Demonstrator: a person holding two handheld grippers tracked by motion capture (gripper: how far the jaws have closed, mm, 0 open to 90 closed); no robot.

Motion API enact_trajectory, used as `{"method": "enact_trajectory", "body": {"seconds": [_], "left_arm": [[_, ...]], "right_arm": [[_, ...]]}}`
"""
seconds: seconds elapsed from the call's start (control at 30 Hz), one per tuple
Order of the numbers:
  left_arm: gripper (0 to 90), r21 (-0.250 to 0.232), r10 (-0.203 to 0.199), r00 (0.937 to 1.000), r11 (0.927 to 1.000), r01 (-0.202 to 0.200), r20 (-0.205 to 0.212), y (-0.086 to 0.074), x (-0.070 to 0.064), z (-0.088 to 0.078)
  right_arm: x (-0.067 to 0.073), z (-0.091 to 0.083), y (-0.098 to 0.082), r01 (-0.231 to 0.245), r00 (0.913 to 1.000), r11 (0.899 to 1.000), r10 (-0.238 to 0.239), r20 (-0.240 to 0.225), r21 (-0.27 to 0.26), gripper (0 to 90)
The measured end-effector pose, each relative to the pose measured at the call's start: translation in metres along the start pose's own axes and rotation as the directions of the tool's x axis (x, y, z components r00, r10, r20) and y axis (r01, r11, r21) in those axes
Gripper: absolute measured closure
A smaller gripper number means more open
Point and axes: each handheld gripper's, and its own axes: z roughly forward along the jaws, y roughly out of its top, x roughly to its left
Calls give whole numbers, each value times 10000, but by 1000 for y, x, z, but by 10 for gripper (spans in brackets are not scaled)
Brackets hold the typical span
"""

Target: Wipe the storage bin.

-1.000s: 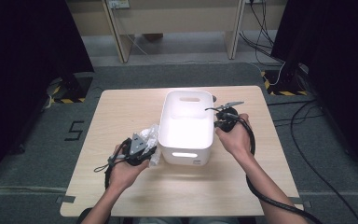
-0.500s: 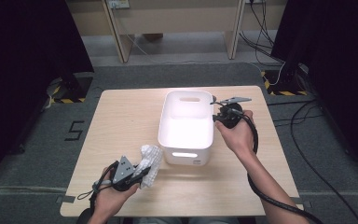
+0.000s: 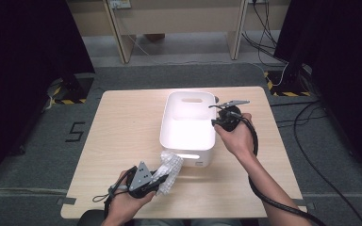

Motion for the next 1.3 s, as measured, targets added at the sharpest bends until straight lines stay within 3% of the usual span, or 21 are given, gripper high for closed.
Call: {"method": "enact_trajectory", "body": {"seconds": [0.2, 0.4, 0.53, 0.77, 1.0, 1.1, 1.3], "left_arm": [[742, -102, -420, 9984, 9991, 417, -377, 4, 4, 7], [742, 11, -415, 9963, 9991, 417, -747, 7, 7, 10], [743, 72, -670, 9952, 9977, 677, -719, 4, 7, 7], [743, 274, -1470, 9817, 9881, 1513, -1208, -11, 16, 10], [741, 375, -1494, 9818, 9873, 1547, -1171, -7, 19, 17], [740, 381, -1517, 9818, 9869, 1569, -1145, -6, 21, 18], [740, 342, -1653, 9786, 9847, 1707, -1226, -6, 23, 19]], "right_arm": [[1, 1, 0, 98, 9999, 10000, -98, 34, 4, 778], [2, 0, 1, 251, 9996, 9997, -251, 94, 35, 793], [2, 0, 2, 296, 9995, 9993, -298, 66, 210, 762], [2, 3, 1, 137, 9999, 9997, -139, 101, 220, 742], [3, 7, 2, 188, 9997, 9995, -192, 140, 237, 710], [3, 12, 0, 110, 9999, 9986, -112, 24, 512, 692], [6, 14, 1, 207, 9993, 9986, -222, 305, 481, 704]]}}
